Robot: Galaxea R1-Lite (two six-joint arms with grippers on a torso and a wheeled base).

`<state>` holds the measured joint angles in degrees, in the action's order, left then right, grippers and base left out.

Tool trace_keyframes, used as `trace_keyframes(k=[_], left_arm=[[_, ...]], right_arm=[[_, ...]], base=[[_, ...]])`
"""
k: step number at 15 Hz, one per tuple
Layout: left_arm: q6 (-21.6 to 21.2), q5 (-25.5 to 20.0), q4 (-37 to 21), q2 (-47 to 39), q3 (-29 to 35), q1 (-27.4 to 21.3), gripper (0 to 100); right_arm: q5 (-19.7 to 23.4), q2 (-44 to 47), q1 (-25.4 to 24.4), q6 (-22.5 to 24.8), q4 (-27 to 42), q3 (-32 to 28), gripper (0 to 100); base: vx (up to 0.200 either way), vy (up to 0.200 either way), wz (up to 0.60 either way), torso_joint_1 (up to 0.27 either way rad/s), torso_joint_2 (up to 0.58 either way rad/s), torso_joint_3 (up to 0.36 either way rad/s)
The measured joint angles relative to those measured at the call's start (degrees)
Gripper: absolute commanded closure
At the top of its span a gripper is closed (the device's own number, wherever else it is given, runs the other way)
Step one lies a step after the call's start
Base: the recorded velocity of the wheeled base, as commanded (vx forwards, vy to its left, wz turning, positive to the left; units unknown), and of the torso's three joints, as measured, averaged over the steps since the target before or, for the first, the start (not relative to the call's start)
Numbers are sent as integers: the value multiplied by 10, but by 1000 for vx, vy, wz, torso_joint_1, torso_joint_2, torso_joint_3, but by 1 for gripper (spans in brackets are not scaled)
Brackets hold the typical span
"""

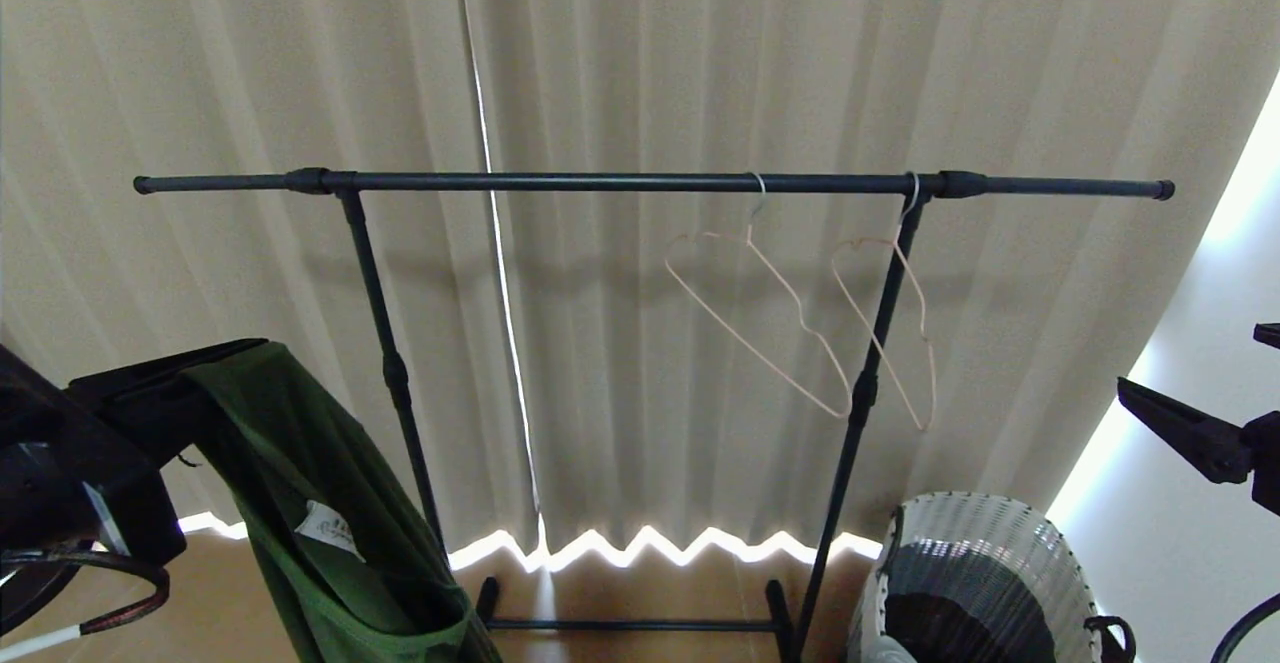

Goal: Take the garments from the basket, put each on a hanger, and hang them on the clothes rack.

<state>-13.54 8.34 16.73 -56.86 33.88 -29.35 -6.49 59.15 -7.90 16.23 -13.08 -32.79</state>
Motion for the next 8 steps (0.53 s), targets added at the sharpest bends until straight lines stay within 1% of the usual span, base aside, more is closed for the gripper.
trace_keyframes(k=[3,7,8], left_arm=[[-4,0,35,0,-9,0,100],[-1,0,41,-6,-16,0,100],[0,0,40,-9,-17,-1,100]], right_arm=[[-2,1,0,0,1,0,0],[-4,4,1,1,1,-1,0],[-4,6,4,1,1,-4,0]], base=[[0,0,0,0,0,0],[0,0,0,0,0,0],[200,0,0,2,2,2]])
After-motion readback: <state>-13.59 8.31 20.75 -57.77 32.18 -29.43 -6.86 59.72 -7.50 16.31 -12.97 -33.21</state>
